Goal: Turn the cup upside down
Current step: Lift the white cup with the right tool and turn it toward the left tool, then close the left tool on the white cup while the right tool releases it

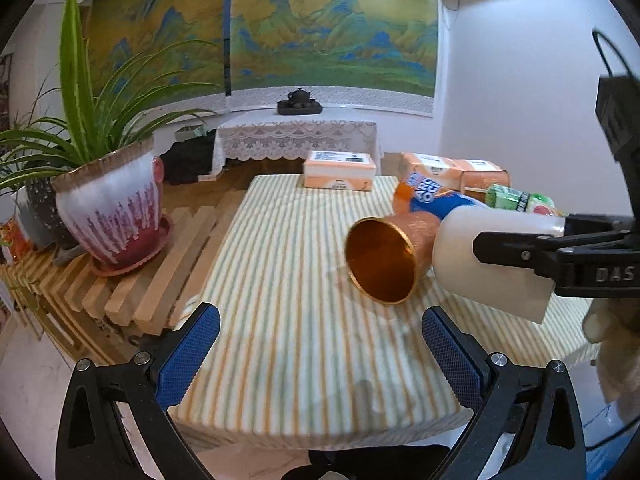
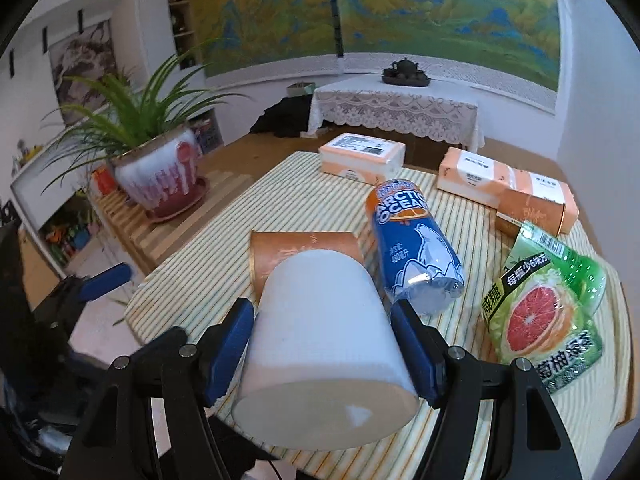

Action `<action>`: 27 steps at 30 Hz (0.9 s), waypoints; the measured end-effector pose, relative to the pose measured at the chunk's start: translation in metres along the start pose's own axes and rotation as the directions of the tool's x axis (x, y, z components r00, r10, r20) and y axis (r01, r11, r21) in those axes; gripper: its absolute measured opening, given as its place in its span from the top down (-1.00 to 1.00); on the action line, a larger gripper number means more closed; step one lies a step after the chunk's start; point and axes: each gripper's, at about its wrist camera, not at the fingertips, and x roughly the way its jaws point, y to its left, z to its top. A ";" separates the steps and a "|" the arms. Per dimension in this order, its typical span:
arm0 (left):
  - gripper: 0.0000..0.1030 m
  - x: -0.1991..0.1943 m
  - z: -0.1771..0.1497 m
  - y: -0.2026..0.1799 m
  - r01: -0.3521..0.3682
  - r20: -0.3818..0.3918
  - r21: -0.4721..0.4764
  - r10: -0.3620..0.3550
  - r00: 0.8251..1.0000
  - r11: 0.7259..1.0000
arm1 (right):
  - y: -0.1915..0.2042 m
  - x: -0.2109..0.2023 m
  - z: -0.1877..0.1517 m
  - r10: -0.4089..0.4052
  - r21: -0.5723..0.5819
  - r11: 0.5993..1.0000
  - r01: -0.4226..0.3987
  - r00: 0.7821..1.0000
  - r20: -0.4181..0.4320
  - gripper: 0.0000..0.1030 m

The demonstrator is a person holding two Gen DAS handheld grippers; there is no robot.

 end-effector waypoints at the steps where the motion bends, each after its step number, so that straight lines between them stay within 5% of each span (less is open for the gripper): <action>1: -0.99 0.000 0.000 0.003 -0.007 0.000 -0.005 0.007 1.000 1.000 | -0.003 0.006 -0.001 0.006 0.019 1.000 -0.006 1.000 0.005 -0.31; 15: -0.99 0.002 0.011 0.021 -0.006 -0.025 -0.048 0.005 1.000 0.999 | 0.008 0.029 -0.016 -0.041 0.003 0.999 0.041 0.999 0.011 -0.32; 27: -0.99 0.003 0.018 0.017 0.050 -0.092 -0.100 -0.059 0.994 0.994 | -0.001 0.001 -0.023 0.005 0.045 0.999 -0.006 1.000 0.026 -0.45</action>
